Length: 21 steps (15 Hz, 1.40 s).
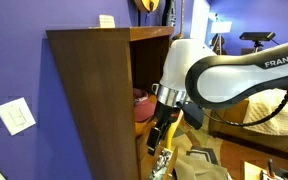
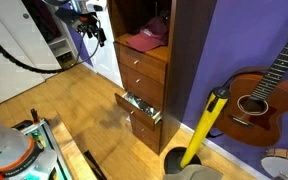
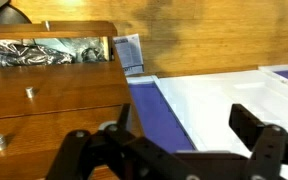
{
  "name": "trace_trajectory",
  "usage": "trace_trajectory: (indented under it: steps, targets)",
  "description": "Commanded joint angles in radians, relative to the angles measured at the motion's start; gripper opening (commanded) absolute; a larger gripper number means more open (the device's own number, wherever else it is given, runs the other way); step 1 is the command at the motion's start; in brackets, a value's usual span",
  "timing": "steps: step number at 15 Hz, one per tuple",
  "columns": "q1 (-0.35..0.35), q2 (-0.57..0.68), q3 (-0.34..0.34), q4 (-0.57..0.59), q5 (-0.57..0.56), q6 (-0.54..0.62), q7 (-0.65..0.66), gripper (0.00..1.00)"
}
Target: Hang the hat on the knob of the first top drawer
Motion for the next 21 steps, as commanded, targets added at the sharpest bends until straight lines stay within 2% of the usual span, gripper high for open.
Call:
trace_trajectory:
  steps: [1, 11, 13, 14, 17, 19, 21]
  targets:
    - [-0.01, 0.0, 0.01, 0.003, 0.003, -0.004, -0.002, 1.0]
    - [-0.01, 0.0, 0.01, 0.003, 0.003, -0.004, -0.002, 1.0]
    - [-0.03, -0.023, 0.036, 0.004, -0.097, -0.007, 0.03, 1.0]
    - [-0.051, -0.037, 0.051, 0.002, -0.185, 0.009, 0.049, 1.0]
    - [-0.086, -0.075, 0.062, 0.005, -0.336, 0.055, 0.078, 1.0]
    - [-0.111, -0.087, 0.063, 0.002, -0.409, 0.141, 0.101, 1.0]
    - [-0.137, -0.081, 0.051, -0.016, -0.432, 0.282, 0.13, 1.0]
